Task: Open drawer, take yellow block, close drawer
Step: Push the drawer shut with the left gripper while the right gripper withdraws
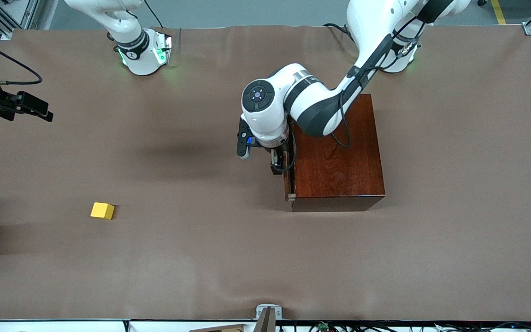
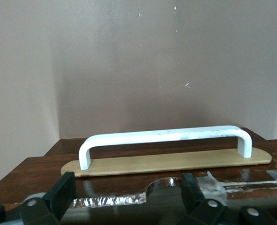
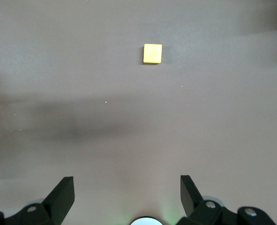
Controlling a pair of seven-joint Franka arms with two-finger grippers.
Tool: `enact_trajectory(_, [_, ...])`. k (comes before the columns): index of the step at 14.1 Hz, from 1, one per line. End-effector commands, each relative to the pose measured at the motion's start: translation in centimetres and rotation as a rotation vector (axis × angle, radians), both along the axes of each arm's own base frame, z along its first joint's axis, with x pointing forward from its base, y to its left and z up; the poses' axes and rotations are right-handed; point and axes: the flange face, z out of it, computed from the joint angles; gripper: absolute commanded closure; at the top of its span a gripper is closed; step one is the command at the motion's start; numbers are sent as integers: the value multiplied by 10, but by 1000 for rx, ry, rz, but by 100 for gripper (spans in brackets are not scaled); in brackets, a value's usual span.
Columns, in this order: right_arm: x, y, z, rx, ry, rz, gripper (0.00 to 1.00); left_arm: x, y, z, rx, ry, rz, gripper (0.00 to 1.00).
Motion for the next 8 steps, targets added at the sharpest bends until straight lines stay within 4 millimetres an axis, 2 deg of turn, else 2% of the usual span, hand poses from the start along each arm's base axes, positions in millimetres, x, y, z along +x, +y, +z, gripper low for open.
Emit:
enact_trajectory(1, [-7, 11, 4, -12, 3, -44, 0, 5, 17, -10, 48, 10, 4, 0])
enact_trajectory(4, [-8, 9, 4, -12, 9, -46, 0, 5, 21, -18, 73, 32, 12, 0])
enact_trajectory(8, [-6, 4, 13, -9, -9, -47, 0, 8, 32, -18, 108, 56, 20, 0])
